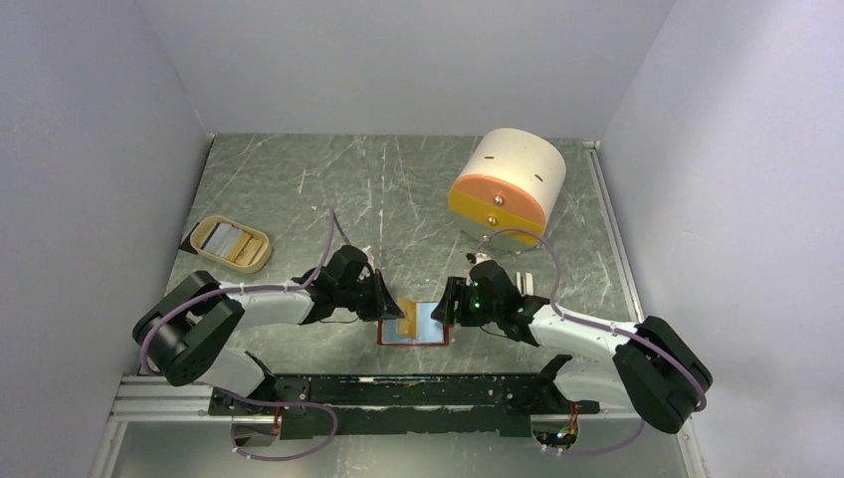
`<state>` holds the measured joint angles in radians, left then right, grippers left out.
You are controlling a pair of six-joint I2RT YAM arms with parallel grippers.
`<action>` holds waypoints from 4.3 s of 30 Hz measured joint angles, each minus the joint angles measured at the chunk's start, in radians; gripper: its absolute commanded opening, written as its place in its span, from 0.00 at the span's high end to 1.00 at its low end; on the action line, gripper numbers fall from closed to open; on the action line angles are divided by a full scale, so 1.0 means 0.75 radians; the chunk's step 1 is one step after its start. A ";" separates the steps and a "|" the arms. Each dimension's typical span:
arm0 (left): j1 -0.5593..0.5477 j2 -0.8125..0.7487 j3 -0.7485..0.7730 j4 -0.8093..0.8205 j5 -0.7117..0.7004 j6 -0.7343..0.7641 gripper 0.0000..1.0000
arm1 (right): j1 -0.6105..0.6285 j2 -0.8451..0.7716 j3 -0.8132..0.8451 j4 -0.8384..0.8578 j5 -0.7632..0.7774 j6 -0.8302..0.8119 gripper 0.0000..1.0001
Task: Put the credit cards into the card holder
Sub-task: Insert the credit card into the card holder.
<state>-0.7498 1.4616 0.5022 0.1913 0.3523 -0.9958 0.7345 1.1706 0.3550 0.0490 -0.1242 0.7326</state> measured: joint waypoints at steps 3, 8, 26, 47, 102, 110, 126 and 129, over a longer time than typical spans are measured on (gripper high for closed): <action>0.000 0.009 0.000 0.006 0.004 0.002 0.91 | 0.000 0.007 0.000 0.010 -0.001 0.001 0.39; 0.000 -0.012 0.000 -0.004 0.003 0.002 0.91 | 0.000 0.017 0.000 0.027 -0.008 0.006 0.39; -0.001 -0.004 -0.001 0.042 0.025 -0.006 0.91 | 0.000 0.016 0.000 0.027 -0.009 0.006 0.39; -0.001 0.035 -0.010 0.056 0.052 -0.005 0.91 | 0.000 0.012 0.000 0.019 -0.009 0.006 0.39; -0.006 0.014 0.046 -0.104 0.023 0.131 0.91 | -0.005 0.136 0.000 0.130 -0.005 0.008 0.74; -0.006 0.015 0.019 -0.042 0.020 0.103 0.91 | -0.006 0.133 -0.005 0.140 -0.010 0.009 0.69; -0.072 0.070 -0.024 0.096 -0.036 0.052 0.88 | -0.006 0.132 -0.005 0.150 -0.024 0.017 0.64; -0.089 0.085 -0.009 0.097 -0.049 0.047 0.83 | -0.006 0.132 -0.005 0.150 -0.024 0.020 0.64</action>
<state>-0.8162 1.5253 0.4953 0.2638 0.3157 -0.9604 0.7303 1.2697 0.3511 0.1612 -0.1421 0.7479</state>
